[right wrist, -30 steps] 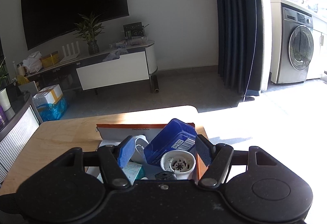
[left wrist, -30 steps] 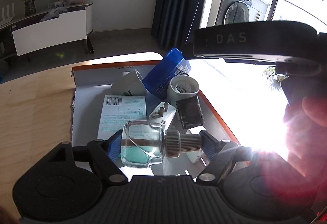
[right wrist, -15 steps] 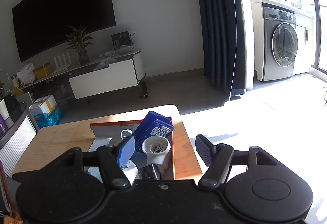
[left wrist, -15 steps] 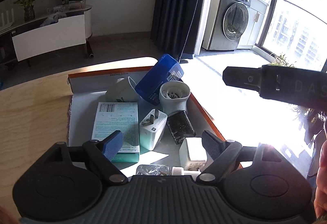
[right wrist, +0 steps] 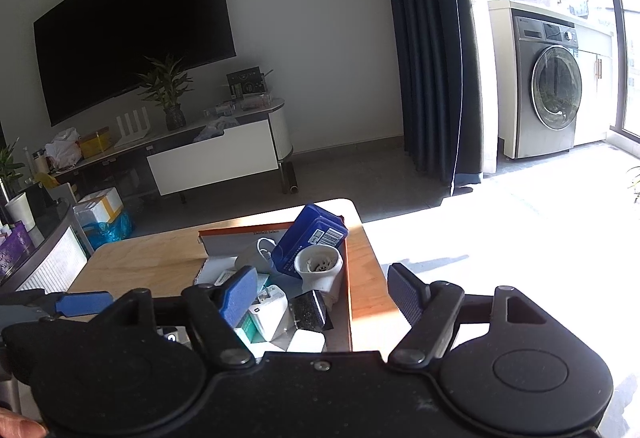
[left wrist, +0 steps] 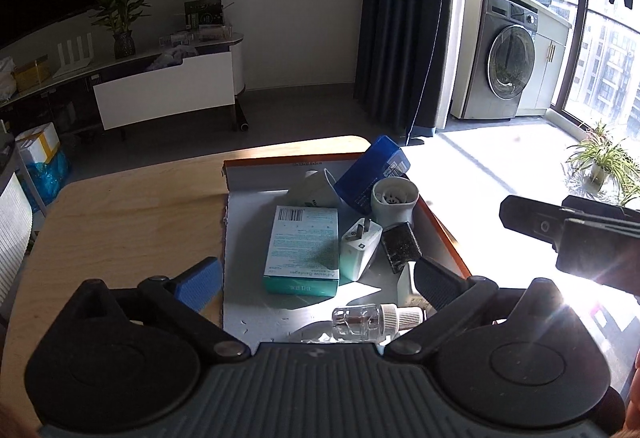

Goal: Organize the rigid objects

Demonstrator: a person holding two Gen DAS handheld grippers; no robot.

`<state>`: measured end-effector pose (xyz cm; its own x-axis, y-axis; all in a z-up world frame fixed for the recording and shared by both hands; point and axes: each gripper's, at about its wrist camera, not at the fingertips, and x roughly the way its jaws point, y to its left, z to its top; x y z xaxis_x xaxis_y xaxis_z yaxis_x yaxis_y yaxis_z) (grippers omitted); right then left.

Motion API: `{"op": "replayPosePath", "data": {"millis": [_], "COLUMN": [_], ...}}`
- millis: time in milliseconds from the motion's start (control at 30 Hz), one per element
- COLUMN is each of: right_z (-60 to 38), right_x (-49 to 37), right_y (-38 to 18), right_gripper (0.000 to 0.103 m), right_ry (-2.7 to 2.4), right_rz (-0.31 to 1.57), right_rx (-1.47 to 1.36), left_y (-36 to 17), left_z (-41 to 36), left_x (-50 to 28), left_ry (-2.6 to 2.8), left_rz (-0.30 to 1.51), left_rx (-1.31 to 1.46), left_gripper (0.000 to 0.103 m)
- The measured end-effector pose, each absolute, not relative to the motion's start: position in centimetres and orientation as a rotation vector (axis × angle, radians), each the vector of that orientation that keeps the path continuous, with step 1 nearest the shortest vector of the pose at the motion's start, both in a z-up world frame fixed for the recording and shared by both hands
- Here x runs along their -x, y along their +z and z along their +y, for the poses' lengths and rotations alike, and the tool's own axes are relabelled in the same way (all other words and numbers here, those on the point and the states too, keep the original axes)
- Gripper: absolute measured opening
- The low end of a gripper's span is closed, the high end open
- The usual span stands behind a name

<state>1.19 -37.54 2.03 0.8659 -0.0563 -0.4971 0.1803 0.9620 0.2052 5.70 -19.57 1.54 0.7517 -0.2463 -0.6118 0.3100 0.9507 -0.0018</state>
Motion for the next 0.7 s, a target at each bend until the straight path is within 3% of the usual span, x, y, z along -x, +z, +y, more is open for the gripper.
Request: {"op": "replayPosePath", "data": {"millis": [700], "right_z": [-34.2], "right_x": [4.1], "right_y": [-0.7], "right_gripper": [0.091], "right_ry": [-0.052], "right_rz": [0.646], "right_rx": [-0.185], "left_y": [-1.3], "left_z": [-16.8], "left_x": [-1.5], "left_ry": [-0.206], "left_rz": [0.757], "left_rx": [-0.068], "left_gripper": [0.103]}}
